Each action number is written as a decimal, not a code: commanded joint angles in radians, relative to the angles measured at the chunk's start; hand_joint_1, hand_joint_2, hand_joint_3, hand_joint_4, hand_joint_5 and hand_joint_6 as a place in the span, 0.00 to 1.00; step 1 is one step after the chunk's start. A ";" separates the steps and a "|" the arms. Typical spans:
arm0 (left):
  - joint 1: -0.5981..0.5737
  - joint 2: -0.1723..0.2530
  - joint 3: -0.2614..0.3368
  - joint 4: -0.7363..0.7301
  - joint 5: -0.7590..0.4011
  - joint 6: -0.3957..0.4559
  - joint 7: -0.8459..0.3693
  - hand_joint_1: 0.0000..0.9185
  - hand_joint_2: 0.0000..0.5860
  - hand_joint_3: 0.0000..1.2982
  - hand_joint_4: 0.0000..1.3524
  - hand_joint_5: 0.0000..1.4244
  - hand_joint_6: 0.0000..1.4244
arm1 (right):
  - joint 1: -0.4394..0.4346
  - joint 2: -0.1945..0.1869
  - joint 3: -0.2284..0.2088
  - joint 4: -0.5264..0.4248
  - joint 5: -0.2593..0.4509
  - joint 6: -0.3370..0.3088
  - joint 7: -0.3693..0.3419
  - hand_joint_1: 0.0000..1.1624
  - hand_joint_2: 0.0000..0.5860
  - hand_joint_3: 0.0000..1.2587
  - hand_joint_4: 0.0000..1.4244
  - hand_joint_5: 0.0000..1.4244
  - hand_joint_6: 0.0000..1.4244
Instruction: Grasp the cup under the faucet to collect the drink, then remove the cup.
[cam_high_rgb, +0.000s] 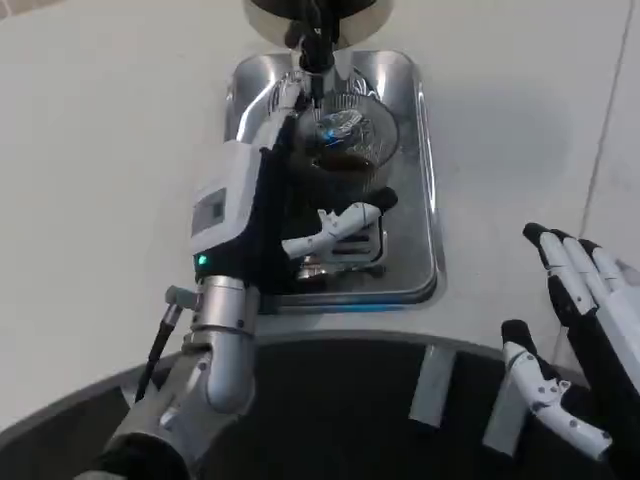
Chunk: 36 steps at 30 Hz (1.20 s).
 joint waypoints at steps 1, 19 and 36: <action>0.027 -0.040 -0.033 0.023 0.041 0.084 0.045 0.59 0.11 0.35 0.44 0.58 0.72 | -0.001 -0.004 -0.007 -0.008 0.012 0.015 0.012 0.07 0.94 0.00 0.00 0.00 0.03; 0.038 -0.071 -0.002 0.022 -0.010 -0.024 0.124 0.72 0.18 0.83 0.89 0.96 1.00 | -0.037 -0.003 -0.003 0.010 0.009 0.054 0.033 0.06 0.95 0.00 0.00 0.00 0.04; 0.154 0.019 0.022 -0.149 0.028 -0.049 0.132 0.73 0.17 0.85 0.88 0.94 1.00 | -0.010 -0.007 0.026 0.033 0.027 0.022 -0.027 0.05 0.95 0.00 0.00 0.00 0.04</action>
